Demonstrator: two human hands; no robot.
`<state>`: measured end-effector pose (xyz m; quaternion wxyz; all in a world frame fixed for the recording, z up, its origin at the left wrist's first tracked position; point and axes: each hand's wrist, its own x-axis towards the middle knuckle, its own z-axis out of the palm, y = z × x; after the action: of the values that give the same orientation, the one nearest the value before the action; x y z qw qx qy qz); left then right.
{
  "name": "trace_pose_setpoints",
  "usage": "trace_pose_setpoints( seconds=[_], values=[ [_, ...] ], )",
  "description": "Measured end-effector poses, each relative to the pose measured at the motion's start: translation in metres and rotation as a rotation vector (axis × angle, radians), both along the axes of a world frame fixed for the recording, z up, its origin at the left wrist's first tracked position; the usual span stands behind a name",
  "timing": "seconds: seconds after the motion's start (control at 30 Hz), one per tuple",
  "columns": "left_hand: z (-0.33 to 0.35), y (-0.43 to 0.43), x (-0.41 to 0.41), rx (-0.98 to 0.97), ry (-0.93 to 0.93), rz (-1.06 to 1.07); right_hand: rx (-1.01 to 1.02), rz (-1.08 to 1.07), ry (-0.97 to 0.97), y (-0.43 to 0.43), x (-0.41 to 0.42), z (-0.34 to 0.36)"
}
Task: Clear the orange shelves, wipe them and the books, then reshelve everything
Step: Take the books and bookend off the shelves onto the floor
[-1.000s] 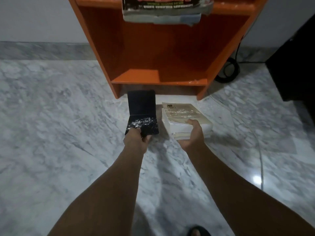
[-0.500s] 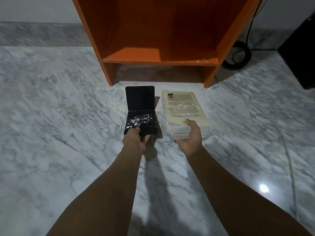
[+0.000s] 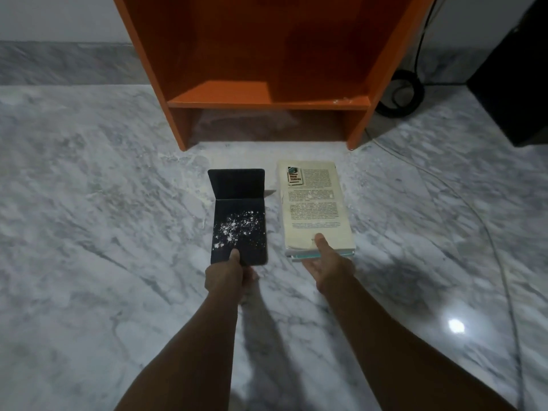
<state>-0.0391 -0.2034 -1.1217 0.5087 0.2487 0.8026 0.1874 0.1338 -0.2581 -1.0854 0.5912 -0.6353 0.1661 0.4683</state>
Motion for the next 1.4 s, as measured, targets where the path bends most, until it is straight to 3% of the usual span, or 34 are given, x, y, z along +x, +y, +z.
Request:
trace_pose_setpoints(
  seconds=[0.1, 0.27, 0.33, 0.47, 0.6, 0.73, 0.83, 0.93, 1.03, 1.13, 1.4],
  values=[
    [0.0, -0.003, -0.004, 0.017, 0.068, -0.117, -0.027, 0.018, -0.035, 0.001, -0.004, 0.002],
    [0.012, 0.002, -0.002, 0.029, 0.043, -0.135, -0.405, 0.055, -0.519, -0.003, -0.011, 0.018],
    [0.024, 0.019, 0.003, 0.05, -0.108, -0.048, -0.435, 0.19, -0.619, 0.007, -0.006, 0.026],
    [0.054, 0.067, 0.011, 0.084, -0.198, -0.011, -0.17, 0.1, -0.689, 0.073, -0.001, 0.085],
    [0.121, 0.107, 0.016, 0.172, -0.31, 0.018, 0.236, 0.046, -0.484, 0.145, -0.008, 0.199],
    [0.221, 0.134, 0.018, 0.34, -0.486, 0.128, 0.473, 0.157, -0.092, 0.204, -0.019, 0.309],
    [0.301, 0.152, 0.019, 0.489, -0.523, 0.092, 0.536, 0.234, 0.056, 0.234, -0.027, 0.371],
    [0.368, 0.169, 0.011, 0.593, -0.563, 0.104, 0.451, 0.221, 0.071, 0.249, -0.032, 0.4],
    [0.419, 0.182, 0.001, 0.713, -0.528, 0.126, 0.338, 0.171, -0.068, 0.255, -0.037, 0.405],
    [0.462, 0.191, -0.005, 0.818, -0.5, 0.116, 0.383, 0.053, -0.073, 0.249, -0.042, 0.412],
    [0.608, 0.188, 0.047, 0.875, -0.914, -0.056, 0.61, -0.097, -0.028, 0.227, -0.038, 0.489]
  ],
)
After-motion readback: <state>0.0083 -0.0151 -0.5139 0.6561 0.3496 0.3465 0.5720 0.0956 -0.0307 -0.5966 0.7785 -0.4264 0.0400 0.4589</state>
